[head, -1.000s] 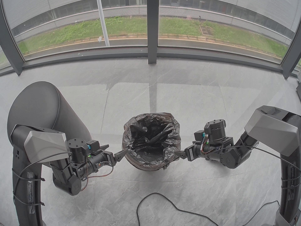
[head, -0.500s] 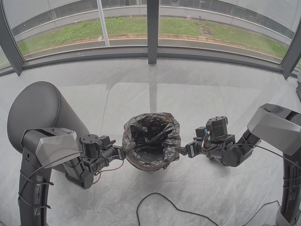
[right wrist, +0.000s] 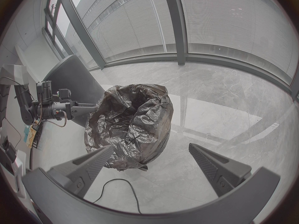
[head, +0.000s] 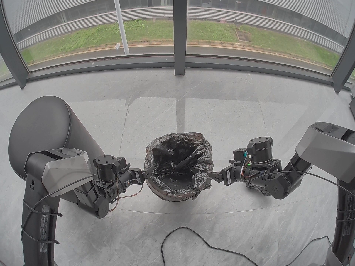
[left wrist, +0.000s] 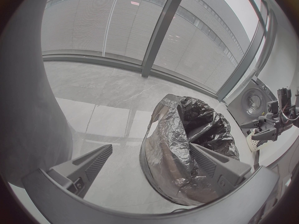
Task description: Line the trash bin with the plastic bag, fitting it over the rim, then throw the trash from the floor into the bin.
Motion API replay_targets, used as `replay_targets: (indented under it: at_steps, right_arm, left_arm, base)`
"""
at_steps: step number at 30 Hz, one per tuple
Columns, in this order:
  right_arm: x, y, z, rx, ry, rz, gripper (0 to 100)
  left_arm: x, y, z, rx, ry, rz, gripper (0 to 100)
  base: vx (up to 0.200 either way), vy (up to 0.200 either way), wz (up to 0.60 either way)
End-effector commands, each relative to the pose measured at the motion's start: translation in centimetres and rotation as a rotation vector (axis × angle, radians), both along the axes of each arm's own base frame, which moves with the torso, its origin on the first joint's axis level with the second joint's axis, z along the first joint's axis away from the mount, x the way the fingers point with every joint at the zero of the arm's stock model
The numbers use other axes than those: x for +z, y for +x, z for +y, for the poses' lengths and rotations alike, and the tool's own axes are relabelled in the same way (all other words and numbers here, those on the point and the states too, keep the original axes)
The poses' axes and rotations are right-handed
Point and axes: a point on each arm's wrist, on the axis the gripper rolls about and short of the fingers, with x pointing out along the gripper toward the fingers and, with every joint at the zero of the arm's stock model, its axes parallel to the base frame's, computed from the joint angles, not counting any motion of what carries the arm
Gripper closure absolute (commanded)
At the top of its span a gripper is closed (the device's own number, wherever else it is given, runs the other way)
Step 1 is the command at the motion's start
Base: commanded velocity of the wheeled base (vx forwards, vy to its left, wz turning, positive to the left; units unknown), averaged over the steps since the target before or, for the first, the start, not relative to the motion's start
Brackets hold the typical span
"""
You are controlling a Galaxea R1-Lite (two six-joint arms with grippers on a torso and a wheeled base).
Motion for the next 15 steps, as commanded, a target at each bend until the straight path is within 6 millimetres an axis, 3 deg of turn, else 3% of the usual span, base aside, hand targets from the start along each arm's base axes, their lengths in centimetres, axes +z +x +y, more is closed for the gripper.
replay_targets:
  at_steps: [1, 15]
  right_arm:
    - [0.0, -0.2, -0.1, 0.001, -0.002, 0.003, 0]
    - [0.2, -0.2, -0.1, 0.000, 0.003, -0.004, 0]
  left_arm:
    - [0.1, -0.3, 1.0, 0.023, 0.006, 0.012, 0]
    - [0.6, -0.4, 2.7, 0.063, 0.009, 0.014, 0]
  base:
    - [0.000, 0.000, 0.00]
    - [0.000, 0.000, 0.00]
